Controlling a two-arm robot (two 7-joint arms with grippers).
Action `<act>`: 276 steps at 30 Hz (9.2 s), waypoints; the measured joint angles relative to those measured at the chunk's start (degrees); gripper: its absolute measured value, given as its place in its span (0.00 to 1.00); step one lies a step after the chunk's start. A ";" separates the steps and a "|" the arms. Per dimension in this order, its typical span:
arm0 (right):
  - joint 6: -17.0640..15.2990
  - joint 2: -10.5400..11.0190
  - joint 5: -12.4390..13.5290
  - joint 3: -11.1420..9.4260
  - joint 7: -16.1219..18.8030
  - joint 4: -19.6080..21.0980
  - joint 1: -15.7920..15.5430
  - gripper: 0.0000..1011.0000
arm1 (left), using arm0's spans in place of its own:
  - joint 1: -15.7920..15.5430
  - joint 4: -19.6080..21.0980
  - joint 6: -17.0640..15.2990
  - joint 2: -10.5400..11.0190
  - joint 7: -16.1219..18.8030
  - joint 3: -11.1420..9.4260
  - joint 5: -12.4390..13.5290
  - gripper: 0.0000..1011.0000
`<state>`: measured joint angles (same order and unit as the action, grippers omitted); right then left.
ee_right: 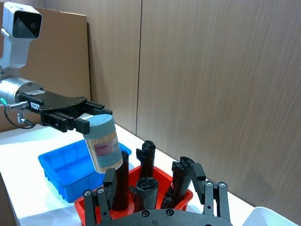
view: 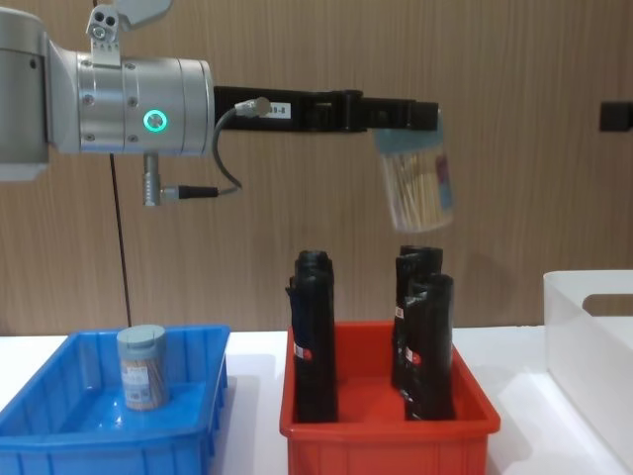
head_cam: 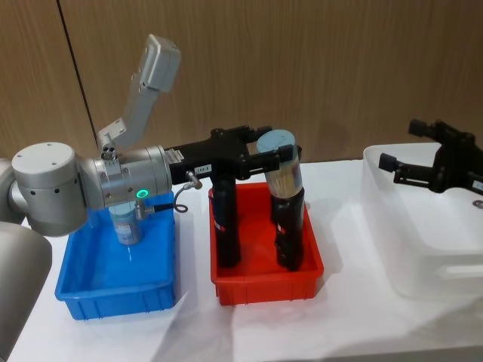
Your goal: Pick the cotton swabs from the blue box and place them into the white box.
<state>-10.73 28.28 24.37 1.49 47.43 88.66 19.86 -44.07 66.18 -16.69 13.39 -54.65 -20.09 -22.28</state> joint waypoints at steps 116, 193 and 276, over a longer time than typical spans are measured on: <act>5.21 -9.11 -7.65 14.02 6.43 -18.17 13.86 0.99 | 0.00 0.00 0.00 0.00 0.00 0.00 0.00 0.65; 7.45 -9.62 -6.06 17.42 3.59 -20.36 15.26 0.62 | 0.00 0.00 0.00 0.00 -0.03 -0.01 -0.01 0.99; 7.07 -3.30 -7.90 6.57 -23.76 -41.66 21.55 0.99 | 0.00 0.00 0.00 0.00 0.00 0.00 0.00 0.99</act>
<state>-3.65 24.98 16.48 8.06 23.67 47.00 41.41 -44.07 66.18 -16.69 13.39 -54.65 -20.09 -22.28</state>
